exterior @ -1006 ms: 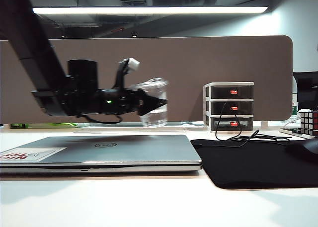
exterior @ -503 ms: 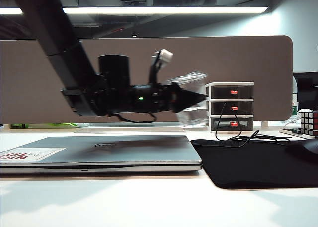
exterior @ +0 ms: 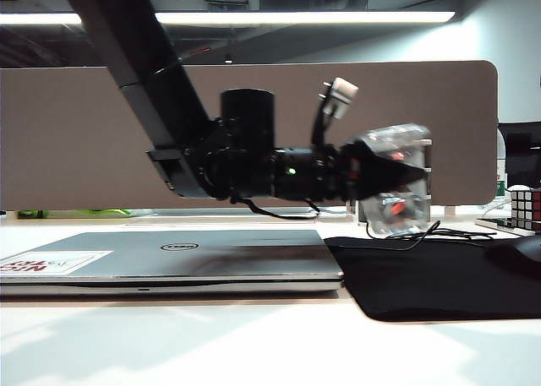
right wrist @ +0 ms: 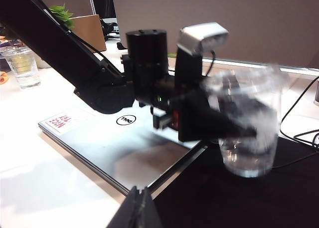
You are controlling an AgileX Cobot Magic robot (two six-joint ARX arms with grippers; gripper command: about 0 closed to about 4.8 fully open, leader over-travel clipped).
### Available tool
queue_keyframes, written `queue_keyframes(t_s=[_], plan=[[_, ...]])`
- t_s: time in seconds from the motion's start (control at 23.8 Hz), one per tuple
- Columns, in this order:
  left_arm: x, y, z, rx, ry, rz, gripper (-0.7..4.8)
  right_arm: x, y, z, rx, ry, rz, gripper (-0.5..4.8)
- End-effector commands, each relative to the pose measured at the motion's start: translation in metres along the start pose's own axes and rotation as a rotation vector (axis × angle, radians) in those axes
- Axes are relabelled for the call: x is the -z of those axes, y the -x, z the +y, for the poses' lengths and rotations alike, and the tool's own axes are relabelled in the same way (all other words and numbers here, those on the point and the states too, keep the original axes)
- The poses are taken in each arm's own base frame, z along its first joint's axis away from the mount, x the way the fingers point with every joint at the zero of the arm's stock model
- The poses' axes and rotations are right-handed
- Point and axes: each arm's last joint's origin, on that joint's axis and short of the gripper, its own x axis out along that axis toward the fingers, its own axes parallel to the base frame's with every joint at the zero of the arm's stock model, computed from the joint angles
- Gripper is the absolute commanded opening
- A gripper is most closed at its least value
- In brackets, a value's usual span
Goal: Pick up the coffee cup and place it on the right side of the laptop.
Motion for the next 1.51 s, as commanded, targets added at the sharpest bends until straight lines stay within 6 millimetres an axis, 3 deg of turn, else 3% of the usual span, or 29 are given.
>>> queue_keyframes(t_s=[0.04, 0.46, 0.75, 0.8, 0.92, 1.38, 1.51], plan=[[0.005, -0.010, -0.009, 0.040, 0.017, 0.051, 2.81, 0.001, 0.000, 0.000, -0.005, 0.008, -0.004, -0.01], [0.008, -0.020, -0.018, 0.061, -0.020, 0.064, 2.82, 0.001, 0.000, 0.000, -0.006, 0.008, -0.004, -0.01], [0.015, -0.019, -0.018, 0.067, -0.032, 0.109, 3.21, 0.001, 0.000, 0.000, -0.006, 0.008, -0.004, -0.01], [0.015, -0.019, -0.018, 0.067, -0.029, 0.114, 3.33, 0.001, 0.000, 0.000, -0.006, 0.008, -0.004, -0.01], [0.018, -0.019, -0.019, 0.075, -0.026, 0.129, 4.77, 0.001, 0.000, 0.000, -0.005, 0.007, -0.004, -0.01], [0.017, -0.014, -0.018, 0.168, -0.029, 0.109, 4.79, 0.001, 0.000, 0.000, -0.005, 0.007, -0.004, -0.01], [0.017, -0.004, -0.012, 0.201, -0.023, 0.097, 4.79, 0.001, 0.000, 0.000, -0.006, 0.007, -0.003, -0.01]])
